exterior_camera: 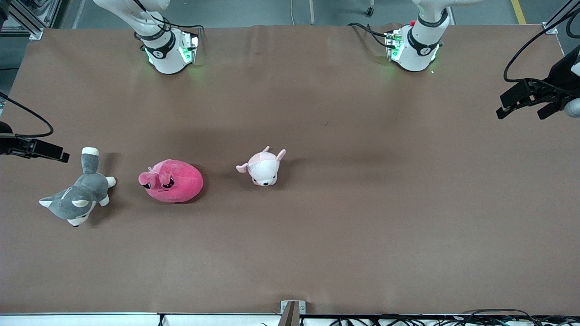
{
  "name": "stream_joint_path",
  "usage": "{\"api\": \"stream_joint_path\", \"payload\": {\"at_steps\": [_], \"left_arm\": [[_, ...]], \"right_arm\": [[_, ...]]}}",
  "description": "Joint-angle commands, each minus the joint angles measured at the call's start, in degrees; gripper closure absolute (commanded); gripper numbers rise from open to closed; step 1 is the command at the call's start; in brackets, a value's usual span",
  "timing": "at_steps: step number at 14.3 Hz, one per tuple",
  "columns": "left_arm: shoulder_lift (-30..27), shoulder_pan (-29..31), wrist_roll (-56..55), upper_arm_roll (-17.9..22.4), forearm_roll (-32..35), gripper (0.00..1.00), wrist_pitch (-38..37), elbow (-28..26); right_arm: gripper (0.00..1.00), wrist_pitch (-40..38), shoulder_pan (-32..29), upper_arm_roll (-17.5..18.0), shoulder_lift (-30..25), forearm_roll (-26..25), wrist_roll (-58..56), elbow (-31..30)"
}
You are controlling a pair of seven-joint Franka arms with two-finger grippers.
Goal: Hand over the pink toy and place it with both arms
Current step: 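Open the right gripper and raise it away from the pink toy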
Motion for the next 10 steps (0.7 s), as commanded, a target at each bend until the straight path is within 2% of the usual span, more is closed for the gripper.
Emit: {"api": "stream_joint_path", "payload": {"at_steps": [1, 3, 10], "left_arm": [[0.3, -3.4, 0.0, 3.6, 0.6, 0.00, -0.2, 1.0], [0.3, -3.3, 0.0, 3.6, 0.6, 0.00, -0.2, 1.0], [0.3, -2.9, 0.2, 3.3, 0.8, 0.00, 0.0, 0.9]], "right_arm": [[0.00, 2.5, -0.3, 0.2, -6.3, -1.6, -1.4, -6.4], [0.00, 7.5, -0.4, 0.0, -10.3, -1.6, -2.4, -11.6], [0.00, 8.6, -0.5, 0.0, -12.3, -1.7, -4.4, -14.7]]}}
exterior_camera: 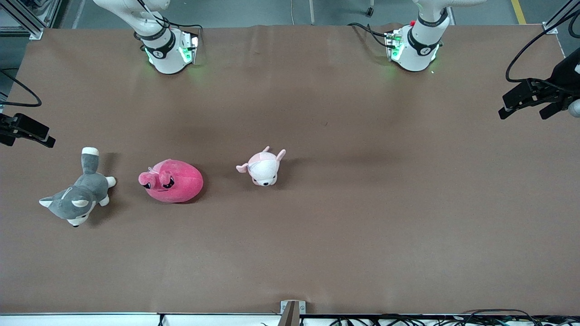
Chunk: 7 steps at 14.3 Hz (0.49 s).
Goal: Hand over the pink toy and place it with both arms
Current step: 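Open the right gripper and raise it away from the pink toy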
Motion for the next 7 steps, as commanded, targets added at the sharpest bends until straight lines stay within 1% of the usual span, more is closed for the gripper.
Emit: {"api": "stream_joint_path", "payload": {"at_steps": [1, 4, 5, 7], "left_arm": [[0.3, -0.2, 0.2, 0.3, 0.8, 0.00, 0.0, 0.9], [0.3, -0.1, 0.2, 0.3, 0.8, 0.00, 0.0, 1.0], [0.3, -0.1, 0.2, 0.3, 0.8, 0.00, 0.0, 0.9], [0.3, 0.1, 0.3, 0.2, 0.8, 0.00, 0.0, 0.9]], "right_arm": [[0.00, 1.9, -0.5, 0.3, -4.1, -1.1, -0.8, -6.1], [0.00, 6.8, -0.3, 0.5, -10.0, -1.1, -1.0, -14.6], [0.00, 7.1, -0.2, 0.5, -10.7, -1.1, -0.9, -15.6], [0.00, 6.8, -0.4, 0.5, -11.1, -1.1, -1.0, -15.8]]}}
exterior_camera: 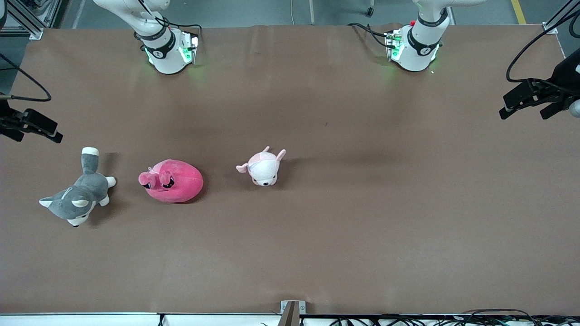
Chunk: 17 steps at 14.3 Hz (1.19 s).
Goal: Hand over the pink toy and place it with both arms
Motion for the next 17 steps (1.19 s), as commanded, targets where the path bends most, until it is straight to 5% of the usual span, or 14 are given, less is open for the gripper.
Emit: {"api": "stream_joint_path", "payload": {"at_steps": [1, 17], "left_arm": [[0.3, 0.2, 0.3, 0.1, 0.7, 0.00, 0.0, 0.9], [0.3, 0.4, 0.3, -0.1, 0.7, 0.00, 0.0, 0.9]], "right_arm": [[0.00, 1.6, -0.4, 0.4, -3.8, -1.1, -1.2, -4.4], [0.00, 0.3, -0.9, 0.7, -4.5, -3.9, -4.1, -5.4]]}}
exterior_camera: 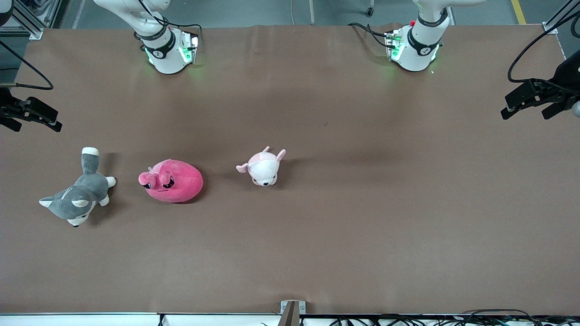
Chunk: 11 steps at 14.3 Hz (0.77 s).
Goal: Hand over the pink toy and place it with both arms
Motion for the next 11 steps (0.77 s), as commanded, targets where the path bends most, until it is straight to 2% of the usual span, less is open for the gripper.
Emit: {"api": "stream_joint_path", "payload": {"at_steps": [1, 11], "left_arm": [[0.3, 0.2, 0.4, -0.1, 0.7, 0.00, 0.0, 0.9], [0.3, 0.1, 0.4, 0.0, 0.7, 0.00, 0.0, 0.9]], "right_arm": [[0.00, 0.1, -0.3, 0.5, -2.1, -1.4, -0.5, -2.1], [0.00, -0.9, -0.2, 0.5, -2.7, -1.4, -0.2, -2.0]]}}
